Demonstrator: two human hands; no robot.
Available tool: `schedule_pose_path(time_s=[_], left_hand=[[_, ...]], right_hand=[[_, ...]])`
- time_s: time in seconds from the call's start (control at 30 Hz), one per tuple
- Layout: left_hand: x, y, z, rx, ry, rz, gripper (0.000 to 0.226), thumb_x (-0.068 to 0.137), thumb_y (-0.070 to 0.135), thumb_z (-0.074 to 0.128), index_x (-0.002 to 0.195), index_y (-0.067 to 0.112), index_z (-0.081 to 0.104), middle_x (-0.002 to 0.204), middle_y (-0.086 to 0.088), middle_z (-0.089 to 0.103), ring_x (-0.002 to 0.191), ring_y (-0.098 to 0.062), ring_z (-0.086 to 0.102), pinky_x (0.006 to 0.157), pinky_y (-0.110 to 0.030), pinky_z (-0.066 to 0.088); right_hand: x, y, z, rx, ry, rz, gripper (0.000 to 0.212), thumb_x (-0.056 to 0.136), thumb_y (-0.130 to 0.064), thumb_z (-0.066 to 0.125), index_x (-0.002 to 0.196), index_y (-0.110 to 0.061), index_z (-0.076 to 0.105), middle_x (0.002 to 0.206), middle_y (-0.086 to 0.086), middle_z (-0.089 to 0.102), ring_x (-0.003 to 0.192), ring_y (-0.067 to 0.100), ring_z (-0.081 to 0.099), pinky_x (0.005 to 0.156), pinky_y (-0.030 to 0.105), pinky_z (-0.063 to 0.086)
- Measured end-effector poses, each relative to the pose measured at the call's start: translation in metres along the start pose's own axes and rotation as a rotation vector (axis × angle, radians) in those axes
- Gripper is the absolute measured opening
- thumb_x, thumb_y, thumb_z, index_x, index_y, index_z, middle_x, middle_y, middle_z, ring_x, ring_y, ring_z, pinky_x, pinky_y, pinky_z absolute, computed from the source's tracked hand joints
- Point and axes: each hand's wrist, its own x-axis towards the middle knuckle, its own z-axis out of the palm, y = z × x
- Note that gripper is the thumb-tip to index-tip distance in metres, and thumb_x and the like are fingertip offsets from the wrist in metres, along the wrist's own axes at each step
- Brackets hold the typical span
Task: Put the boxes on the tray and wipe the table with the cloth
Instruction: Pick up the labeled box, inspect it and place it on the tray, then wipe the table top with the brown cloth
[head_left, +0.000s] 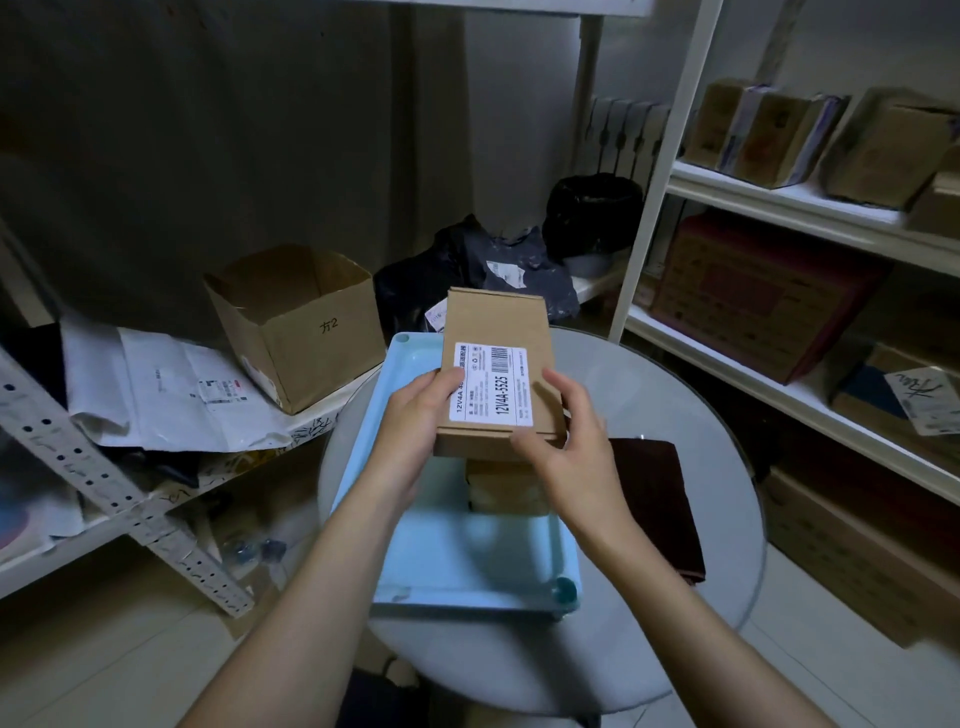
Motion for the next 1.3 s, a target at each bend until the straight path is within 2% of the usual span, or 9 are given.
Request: schedule_pose_path(time_s=[0.1, 0.23, 0.43, 0.57, 0.7, 0.83, 0.93, 1.07, 1.3], left_hand=[[0.032, -0.007, 0.005, 0.187, 0.005, -0.02, 0.025, 0.09, 0.037, 0.06, 0.091, 0.019, 0.077, 0.088, 0.006, 0.079, 0.086, -0.016, 0.07, 0.077, -0.032, 0.048], [0.052, -0.024, 0.005, 0.292, 0.038, -0.026, 0.027, 0.088, 0.043, 0.058, 0.093, 0.024, 0.077, 0.09, 0.01, 0.078, 0.094, -0.017, 0.07, 0.081, -0.036, 0.05], [0.057, -0.04, 0.002, 0.278, 0.086, -0.022, 0.032, 0.084, 0.049, 0.06, 0.097, 0.023, 0.074, 0.096, 0.008, 0.076, 0.096, -0.017, 0.069, 0.081, -0.035, 0.05], [0.052, -0.029, 0.007, 0.463, 0.326, 0.23, 0.032, 0.093, 0.038, 0.056, 0.117, 0.021, 0.066, 0.114, 0.008, 0.064, 0.111, -0.018, 0.059, 0.099, -0.038, 0.047], [0.005, -0.028, 0.014, 0.495, 0.37, 0.494, 0.021, 0.098, 0.025, 0.052, 0.119, 0.024, 0.056, 0.114, 0.006, 0.055, 0.108, -0.017, 0.05, 0.09, -0.033, 0.044], [-0.051, -0.061, 0.013, 0.537, 0.166, 0.628, 0.004, 0.093, 0.029, 0.05, 0.091, 0.029, 0.054, 0.078, 0.006, 0.058, 0.069, -0.016, 0.052, 0.062, -0.021, 0.041], [-0.065, -0.087, 0.019, 0.682, -0.072, 0.57, 0.014, 0.089, 0.039, 0.045, 0.087, 0.026, 0.052, 0.066, 0.002, 0.053, 0.055, -0.017, 0.046, 0.059, -0.035, 0.045], [-0.066, -0.097, 0.041, 0.948, -0.264, 0.406, 0.01, 0.088, 0.039, 0.048, 0.09, 0.029, 0.052, 0.062, 0.008, 0.056, 0.066, -0.022, 0.051, 0.066, -0.038, 0.05], [-0.055, -0.11, 0.054, 1.086, -0.296, 0.251, 0.017, 0.089, 0.038, 0.046, 0.081, 0.024, 0.049, 0.072, 0.002, 0.062, 0.079, -0.03, 0.056, 0.066, -0.036, 0.046]], right_hand=[[0.025, 0.01, 0.003, -0.061, 0.011, -0.007, 0.066, 0.08, -0.007, 0.068, 0.138, -0.028, 0.042, 0.115, -0.028, 0.04, 0.133, 0.016, 0.034, 0.107, 0.028, 0.032], [0.043, 0.031, 0.01, -0.182, -0.024, -0.016, 0.06, 0.083, -0.01, 0.067, 0.138, -0.02, 0.046, 0.143, -0.001, 0.043, 0.138, 0.02, 0.029, 0.103, 0.021, 0.023], [0.034, 0.044, 0.014, -0.24, -0.017, -0.04, 0.057, 0.089, -0.02, 0.064, 0.142, -0.023, 0.044, 0.152, 0.0, 0.036, 0.141, 0.017, 0.023, 0.104, 0.017, 0.017], [0.032, 0.046, 0.003, -0.215, -0.037, -0.053, 0.057, 0.092, -0.027, 0.063, 0.145, -0.024, 0.042, 0.149, -0.002, 0.039, 0.138, 0.015, 0.031, 0.112, 0.028, 0.026], [0.021, 0.059, -0.03, -0.237, 0.046, -0.002, 0.051, 0.093, -0.024, 0.06, 0.143, -0.024, 0.045, 0.136, -0.006, 0.049, 0.122, 0.011, 0.047, 0.104, 0.033, 0.039], [0.004, 0.098, -0.066, -0.589, 0.081, 0.061, 0.049, 0.09, -0.023, 0.059, 0.138, -0.017, 0.05, 0.139, 0.006, 0.053, 0.132, 0.027, 0.043, 0.108, 0.042, 0.032], [-0.012, 0.126, -0.074, -0.885, -0.096, 0.143, 0.059, 0.096, -0.041, 0.044, 0.151, -0.022, 0.034, 0.16, 0.001, 0.029, 0.147, 0.022, 0.02, 0.117, 0.042, 0.017], [-0.03, 0.15, -0.069, -1.055, -0.179, 0.08, 0.069, 0.092, -0.049, 0.025, 0.155, -0.022, 0.026, 0.164, 0.003, 0.019, 0.151, 0.024, 0.013, 0.12, 0.043, 0.007], [-0.051, 0.152, -0.067, -1.05, -0.236, -0.012, 0.072, 0.087, -0.043, 0.01, 0.153, -0.023, 0.031, 0.162, -0.003, 0.027, 0.15, 0.022, 0.019, 0.12, 0.037, 0.01]])
